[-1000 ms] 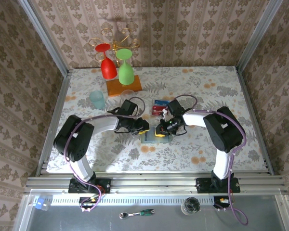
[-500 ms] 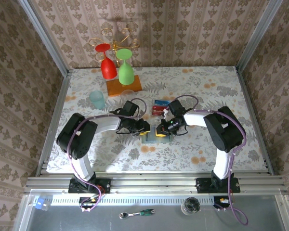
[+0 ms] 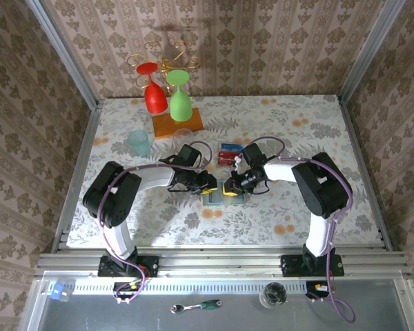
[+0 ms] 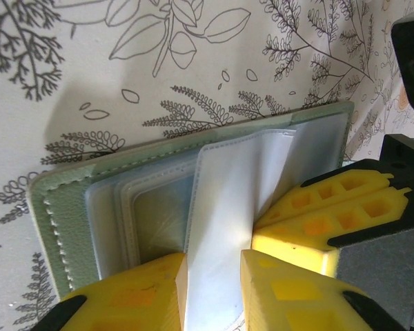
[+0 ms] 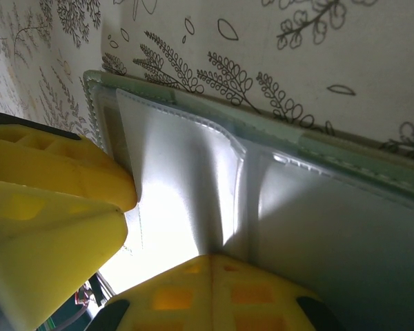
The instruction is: Take the credit cards out of the card holder
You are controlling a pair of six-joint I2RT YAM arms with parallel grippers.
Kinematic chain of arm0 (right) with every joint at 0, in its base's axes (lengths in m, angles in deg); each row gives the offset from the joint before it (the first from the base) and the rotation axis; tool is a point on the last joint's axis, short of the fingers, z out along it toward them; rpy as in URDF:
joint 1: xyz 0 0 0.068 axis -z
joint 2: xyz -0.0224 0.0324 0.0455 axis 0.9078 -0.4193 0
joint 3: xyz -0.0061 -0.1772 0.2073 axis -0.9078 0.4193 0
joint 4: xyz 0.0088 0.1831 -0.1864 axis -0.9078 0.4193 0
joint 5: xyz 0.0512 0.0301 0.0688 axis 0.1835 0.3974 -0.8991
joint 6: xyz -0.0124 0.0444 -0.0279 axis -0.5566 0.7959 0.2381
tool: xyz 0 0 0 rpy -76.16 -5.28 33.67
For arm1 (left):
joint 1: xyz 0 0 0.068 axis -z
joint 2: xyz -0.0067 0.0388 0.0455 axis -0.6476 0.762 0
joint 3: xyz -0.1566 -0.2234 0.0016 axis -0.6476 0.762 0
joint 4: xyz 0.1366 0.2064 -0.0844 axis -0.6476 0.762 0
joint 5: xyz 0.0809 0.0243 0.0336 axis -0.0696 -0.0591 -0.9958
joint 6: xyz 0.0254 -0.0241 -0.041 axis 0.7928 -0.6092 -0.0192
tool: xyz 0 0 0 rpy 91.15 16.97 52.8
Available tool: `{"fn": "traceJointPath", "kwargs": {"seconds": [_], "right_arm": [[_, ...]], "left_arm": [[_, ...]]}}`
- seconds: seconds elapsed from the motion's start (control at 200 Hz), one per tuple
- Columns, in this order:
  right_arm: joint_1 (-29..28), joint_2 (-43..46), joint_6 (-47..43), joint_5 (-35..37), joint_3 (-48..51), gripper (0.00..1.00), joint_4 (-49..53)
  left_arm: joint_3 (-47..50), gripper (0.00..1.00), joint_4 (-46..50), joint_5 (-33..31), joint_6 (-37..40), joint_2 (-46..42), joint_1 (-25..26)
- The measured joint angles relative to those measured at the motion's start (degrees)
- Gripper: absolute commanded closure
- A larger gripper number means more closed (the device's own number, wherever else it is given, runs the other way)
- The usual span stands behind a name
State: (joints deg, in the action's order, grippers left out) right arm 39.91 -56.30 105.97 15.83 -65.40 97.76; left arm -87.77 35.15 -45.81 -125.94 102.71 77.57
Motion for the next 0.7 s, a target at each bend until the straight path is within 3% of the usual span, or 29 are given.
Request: {"fn": "traceJointPath", "kwargs": {"seconds": [0.34,0.7], "right_arm": [[0.11,-0.07,0.0,-0.42,0.48,0.97,-1.01],[0.42,-0.44,0.0,-1.51,0.63,0.97,-1.46]], "left_arm": [[-0.11,0.75,-0.04,0.55,-0.2,0.13,0.44],[0.33,0.68,-2.73,2.25,-2.43,0.09,0.63]]}}
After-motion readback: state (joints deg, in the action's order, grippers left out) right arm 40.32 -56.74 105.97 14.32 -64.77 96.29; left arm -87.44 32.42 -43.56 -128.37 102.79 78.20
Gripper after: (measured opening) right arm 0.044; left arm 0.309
